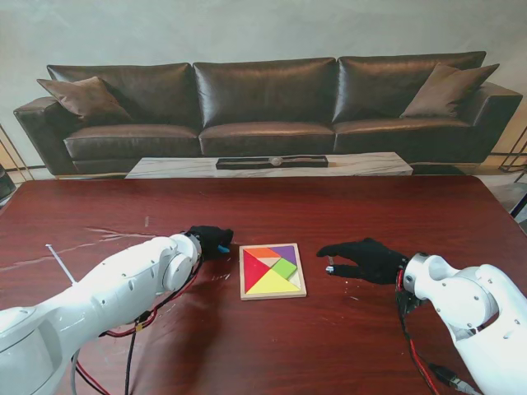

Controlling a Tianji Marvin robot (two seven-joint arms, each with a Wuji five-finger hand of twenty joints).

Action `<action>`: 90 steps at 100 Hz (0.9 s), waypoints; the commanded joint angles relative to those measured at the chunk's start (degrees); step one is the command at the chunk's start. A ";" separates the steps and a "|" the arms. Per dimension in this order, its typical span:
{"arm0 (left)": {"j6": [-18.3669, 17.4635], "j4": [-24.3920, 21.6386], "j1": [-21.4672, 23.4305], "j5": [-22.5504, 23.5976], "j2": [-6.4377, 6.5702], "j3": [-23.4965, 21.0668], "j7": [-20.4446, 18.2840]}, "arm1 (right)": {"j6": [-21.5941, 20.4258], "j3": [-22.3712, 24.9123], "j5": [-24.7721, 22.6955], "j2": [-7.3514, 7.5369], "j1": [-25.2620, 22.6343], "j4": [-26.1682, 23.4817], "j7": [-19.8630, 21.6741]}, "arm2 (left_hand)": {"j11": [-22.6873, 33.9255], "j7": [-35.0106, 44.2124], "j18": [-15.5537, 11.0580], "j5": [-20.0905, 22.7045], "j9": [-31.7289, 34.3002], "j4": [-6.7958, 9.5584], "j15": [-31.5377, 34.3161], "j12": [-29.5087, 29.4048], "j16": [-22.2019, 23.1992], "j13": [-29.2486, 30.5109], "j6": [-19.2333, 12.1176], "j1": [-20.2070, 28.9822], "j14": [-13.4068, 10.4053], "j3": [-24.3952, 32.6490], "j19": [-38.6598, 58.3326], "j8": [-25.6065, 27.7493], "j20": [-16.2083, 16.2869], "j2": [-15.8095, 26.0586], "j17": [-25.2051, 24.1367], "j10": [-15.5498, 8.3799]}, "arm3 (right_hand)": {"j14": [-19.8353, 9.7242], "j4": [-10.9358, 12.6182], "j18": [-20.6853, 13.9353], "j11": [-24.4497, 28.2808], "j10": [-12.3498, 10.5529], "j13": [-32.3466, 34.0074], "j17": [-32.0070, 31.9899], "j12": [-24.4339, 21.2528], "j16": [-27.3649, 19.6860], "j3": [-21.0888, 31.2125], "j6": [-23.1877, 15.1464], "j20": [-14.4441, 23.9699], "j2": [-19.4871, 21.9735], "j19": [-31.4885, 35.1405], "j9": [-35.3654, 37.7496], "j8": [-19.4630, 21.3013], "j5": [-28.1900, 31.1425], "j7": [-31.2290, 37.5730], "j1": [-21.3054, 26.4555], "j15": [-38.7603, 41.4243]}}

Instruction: Assemble the tangram pieces into a square

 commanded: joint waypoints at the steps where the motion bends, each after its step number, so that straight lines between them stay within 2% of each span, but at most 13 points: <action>1: -0.10 3.05 4.41 0.31 0.32 1.42 -2.01 | -0.12 -0.06 -0.23 0.11 -0.33 -0.45 0.19 | 14.65 8.03 -0.39 6.98 9.12 0.57 -0.68 0.92 -0.01 2.36 -6.29 6.82 -7.96 -5.79 1.66 2.87 -0.27 -4.29 2.18 -8.37 | -0.86 1.47 0.66 0.48 0.01 1.21 -0.94 -0.04 0.55 0.21 0.08 -1.12 0.28 -0.40 0.34 -0.88 0.91 0.41 0.69 -0.05; 12: 0.05 2.58 4.77 0.83 0.51 0.83 -0.99 | -0.02 -0.09 -0.18 0.11 -0.33 -0.47 0.26 | 14.53 7.80 -0.63 6.65 9.30 -0.01 -1.93 0.47 -0.52 3.09 -7.74 6.19 -8.23 -6.18 0.51 2.92 -1.26 -3.63 3.05 -9.76 | -0.81 1.48 0.67 0.49 0.01 1.13 -0.93 -0.03 0.54 0.24 0.11 -1.12 0.26 -0.39 0.37 -0.90 0.87 0.39 0.73 -0.08; 16: 0.19 2.33 4.99 1.22 0.63 0.47 -0.27 | 0.00 -0.11 -0.19 0.11 -0.31 -0.47 0.23 | 12.64 7.69 -0.36 6.59 10.01 -0.36 -3.97 1.19 -0.90 3.64 -9.04 6.45 -7.74 -7.33 -0.89 2.43 -2.56 -3.63 3.60 -10.92 | -0.89 1.48 0.67 0.46 -0.15 1.19 -0.93 -0.04 0.54 0.25 0.10 -1.12 0.29 -0.39 0.33 -0.91 0.88 0.40 0.73 -0.05; 26: 0.33 0.79 5.46 2.11 1.28 -0.61 0.37 | 0.00 -0.19 -0.23 0.09 -0.27 -0.42 0.15 | 10.56 7.82 0.33 6.74 10.80 -0.05 -5.47 2.99 -0.65 3.88 -9.78 7.48 -6.94 -8.87 -1.93 1.85 -3.58 -3.16 3.85 -11.60 | -0.93 1.47 0.62 0.44 -0.07 1.15 -0.96 -0.04 0.54 0.22 0.11 -1.12 0.24 -0.41 0.30 -0.93 0.84 0.39 0.70 -0.07; 55: 2.98 -6.46 7.28 6.66 3.88 -5.51 1.68 | 0.18 -0.22 -0.19 0.02 -0.47 -0.46 -0.14 | 9.01 7.77 0.85 6.62 11.06 0.36 -5.84 5.62 -0.06 3.71 -8.96 8.48 -6.69 -9.78 -2.46 1.86 -3.20 -2.73 3.76 -10.84 | -0.86 1.48 0.59 0.44 -0.07 1.13 -0.93 -0.04 0.53 0.24 0.17 -1.14 0.24 -0.43 0.27 -0.97 0.81 0.36 0.71 -0.07; 90: 3.18 -11.91 7.97 10.50 4.95 -8.64 3.20 | 0.01 0.49 -0.49 -0.02 -1.11 -0.74 -0.47 | 8.99 7.79 1.15 6.75 11.13 0.54 -5.87 6.00 0.19 3.71 -8.91 8.84 -6.50 -9.81 -2.47 1.77 -2.97 -2.59 3.68 -10.49 | -0.79 1.47 0.59 0.44 -0.02 1.19 -0.94 -0.04 0.52 0.23 0.15 -1.15 0.25 -0.44 0.28 -0.98 0.84 0.38 0.68 -0.07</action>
